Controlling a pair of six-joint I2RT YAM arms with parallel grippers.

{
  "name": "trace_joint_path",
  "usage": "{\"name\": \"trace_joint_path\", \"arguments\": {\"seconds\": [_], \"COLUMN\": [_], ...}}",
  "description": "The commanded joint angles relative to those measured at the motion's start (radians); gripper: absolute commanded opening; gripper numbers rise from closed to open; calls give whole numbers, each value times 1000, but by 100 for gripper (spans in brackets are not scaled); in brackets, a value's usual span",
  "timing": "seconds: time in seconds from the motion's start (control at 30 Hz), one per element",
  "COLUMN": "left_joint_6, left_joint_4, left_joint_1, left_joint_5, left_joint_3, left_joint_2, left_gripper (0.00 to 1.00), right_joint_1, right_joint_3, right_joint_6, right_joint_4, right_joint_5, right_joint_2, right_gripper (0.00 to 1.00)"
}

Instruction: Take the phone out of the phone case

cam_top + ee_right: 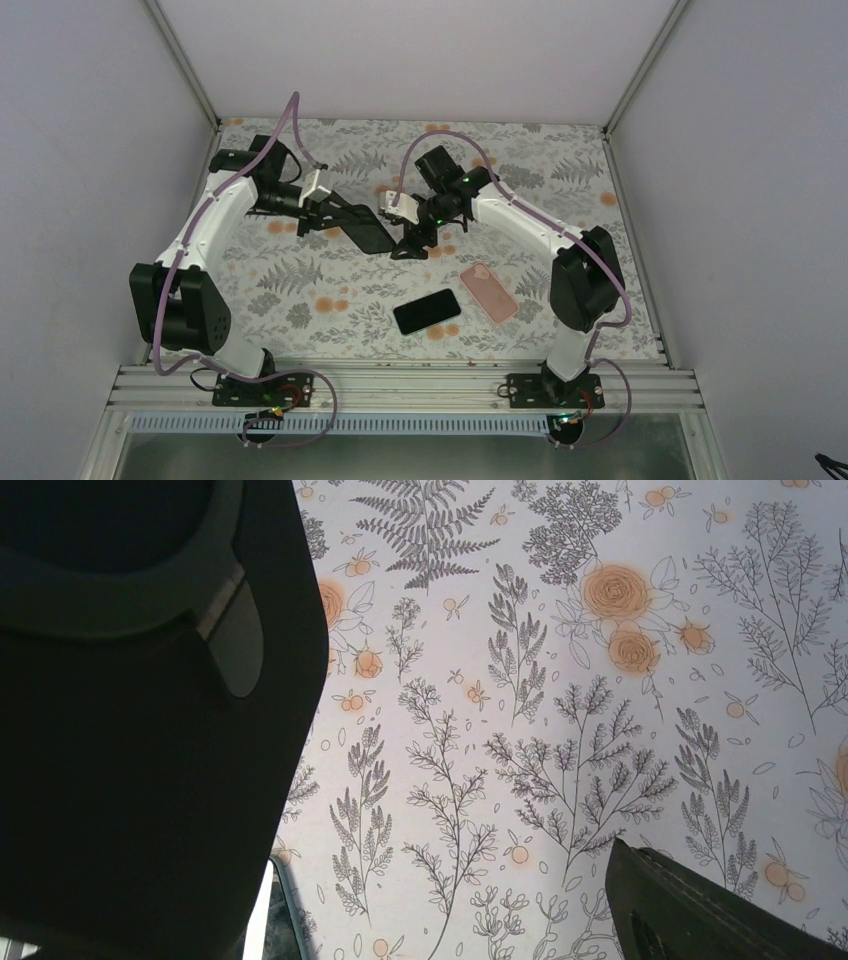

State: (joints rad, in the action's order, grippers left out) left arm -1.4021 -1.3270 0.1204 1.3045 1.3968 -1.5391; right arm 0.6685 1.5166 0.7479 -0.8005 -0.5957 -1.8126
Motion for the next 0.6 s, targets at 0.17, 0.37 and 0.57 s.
{"name": "trace_joint_path", "arguments": {"seconds": [0.17,0.37,0.57], "left_joint_6": [29,51,65], "left_joint_4": [-32,-32,-32], "left_joint_1": [93,158,186], "left_joint_5": [2,-28,-66], "left_joint_3": [2,-4,-1], "left_joint_2": [42,43,45], "left_gripper": [2,2,2], "right_joint_1": [-57,-71,-79], "right_joint_3": [48,77,82], "right_joint_6": [57,75,89], "right_joint_4": [10,7,26], "right_joint_5": [34,66,123], "right_joint_2": [-14,-44,-51], "right_gripper": [91,91,91]}}
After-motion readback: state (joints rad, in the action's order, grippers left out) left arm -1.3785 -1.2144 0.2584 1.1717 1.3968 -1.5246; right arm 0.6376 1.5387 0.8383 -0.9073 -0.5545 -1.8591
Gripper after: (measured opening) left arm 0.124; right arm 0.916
